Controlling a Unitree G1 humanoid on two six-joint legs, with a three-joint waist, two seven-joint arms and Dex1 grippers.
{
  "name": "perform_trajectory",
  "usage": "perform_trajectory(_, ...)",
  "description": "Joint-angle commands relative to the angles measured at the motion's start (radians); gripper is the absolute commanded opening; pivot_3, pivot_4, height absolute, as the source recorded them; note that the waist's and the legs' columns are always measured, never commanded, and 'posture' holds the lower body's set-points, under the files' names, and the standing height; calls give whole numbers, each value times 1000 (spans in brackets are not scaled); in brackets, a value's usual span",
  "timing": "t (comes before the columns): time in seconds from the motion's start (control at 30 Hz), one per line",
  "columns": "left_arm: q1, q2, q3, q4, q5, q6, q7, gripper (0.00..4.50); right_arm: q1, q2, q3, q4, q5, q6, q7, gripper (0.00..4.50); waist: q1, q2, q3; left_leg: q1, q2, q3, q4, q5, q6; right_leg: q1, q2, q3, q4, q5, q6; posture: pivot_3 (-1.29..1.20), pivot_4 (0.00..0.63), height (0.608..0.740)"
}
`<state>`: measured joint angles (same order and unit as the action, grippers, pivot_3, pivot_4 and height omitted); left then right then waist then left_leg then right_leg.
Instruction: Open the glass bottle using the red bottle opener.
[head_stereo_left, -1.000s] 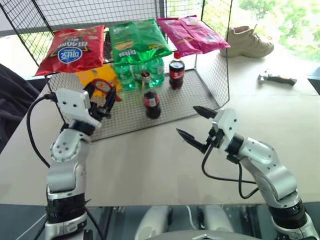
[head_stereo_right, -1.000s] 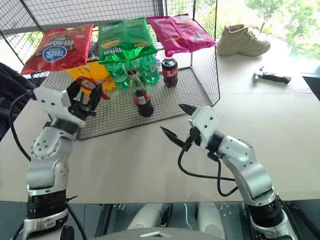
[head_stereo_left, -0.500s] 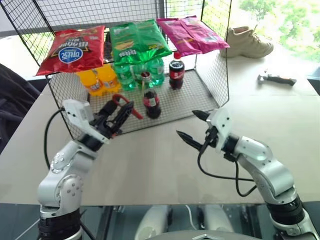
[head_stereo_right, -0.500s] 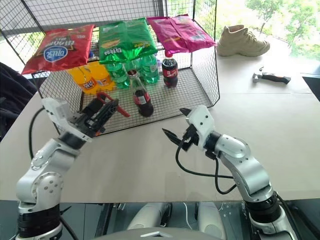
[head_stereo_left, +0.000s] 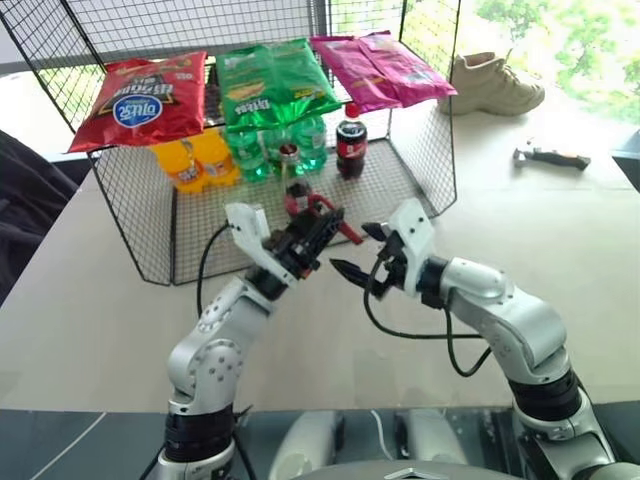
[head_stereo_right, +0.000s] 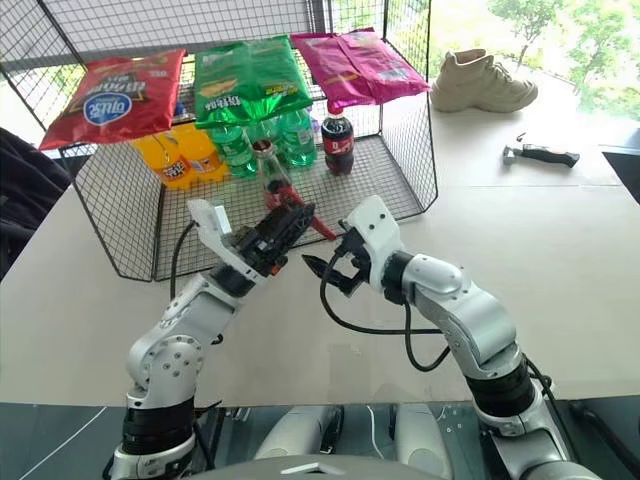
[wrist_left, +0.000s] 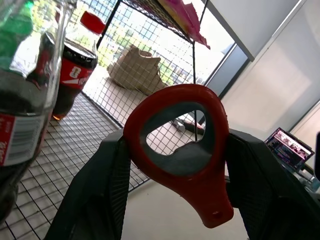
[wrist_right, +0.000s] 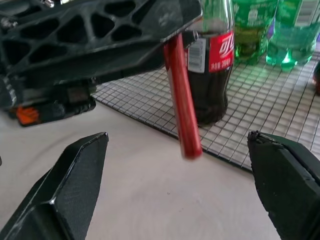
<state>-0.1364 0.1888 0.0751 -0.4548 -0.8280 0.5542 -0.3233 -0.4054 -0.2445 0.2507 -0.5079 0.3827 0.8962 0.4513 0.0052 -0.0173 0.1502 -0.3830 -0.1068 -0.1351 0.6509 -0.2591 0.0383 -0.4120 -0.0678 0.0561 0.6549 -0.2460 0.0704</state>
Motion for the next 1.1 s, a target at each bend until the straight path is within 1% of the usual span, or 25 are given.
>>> perform_trajectory(0.03,-2,6,-8,-41,1,-12,-18,2297,-29,3,-22,-26,38,28,8,4500,0,0,0,0,0,0,0,0,0,0,0,0,0,0,0,0,150,732)
perform_trajectory(0.23,-4,52,-3,-18,16,-17,-71,2297,-51,-16,-17,-23,62,50,25,4500,-2,0,0,0,0,0,0,0,0,0,0,0,0,0,0,0,150,732)
perform_trajectory(0.27,-5,54,1,-13,16,-19,-73,2297,-52,-18,-17,-21,64,50,26,3960,-2,0,0,0,0,0,0,0,0,0,0,0,0,0,0,0,150,732)
perform_trajectory(0.33,-4,65,7,-9,18,-21,-85,2297,-56,-23,-17,-20,65,49,25,3301,-2,0,0,0,0,0,0,0,0,0,0,0,0,0,0,0,150,732)
perform_trajectory(0.37,-3,71,5,-8,22,-21,-93,2297,-59,-25,-17,-18,65,48,26,2719,-1,0,0,0,0,0,0,0,0,0,0,0,0,0,0,0,150,732)
perform_trajectory(0.53,-6,71,6,2,32,-30,-105,2297,-65,-36,-11,-12,60,45,31,276,-1,0,0,0,0,0,0,0,0,0,0,0,0,0,0,0,150,732)
perform_trajectory(0.57,-6,67,5,3,31,-31,-106,2297,-65,-41,-7,-11,57,43,33,78,-1,0,0,0,0,0,0,0,0,0,0,0,0,0,0,0,150,732)
perform_trajectory(0.8,-15,38,16,12,19,-38,-109,2297,-71,-49,5,4,44,40,25,78,-1,0,0,0,0,0,0,0,0,0,0,0,0,0,0,0,150,732)
perform_trajectory(0.93,-12,41,18,6,14,-46,-133,2297,-73,-47,-3,18,34,37,15,78,-1,0,0,0,0,0,0,0,0,0,0,0,-1,0,0,0,150,732)
perform_trajectory(1.0,-4,52,8,-9,16,-35,-145,3277,-69,-53,-9,21,29,32,14,0,-1,0,0,0,0,0,0,0,0,0,0,0,-1,0,0,0,150,732)
perform_trajectory(1.03,-1,56,4,-16,19,-31,-147,3553,-66,-58,-11,24,24,27,15,0,-1,0,0,0,0,0,0,0,0,0,0,-1,-1,0,0,0,150,732)
perform_trajectory(1.07,0,55,2,-22,27,-35,-143,4047,-62,-67,-13,24,19,23,15,0,-1,0,0,0,0,0,0,0,0,0,0,-1,-1,0,0,0,150,732)
perform_trajectory(1.1,0,54,2,-26,34,-40,-139,4262,-57,-76,-17,27,13,19,16,0,-1,0,0,0,0,0,0,0,0,0,0,-1,-1,0,0,0,150,732)
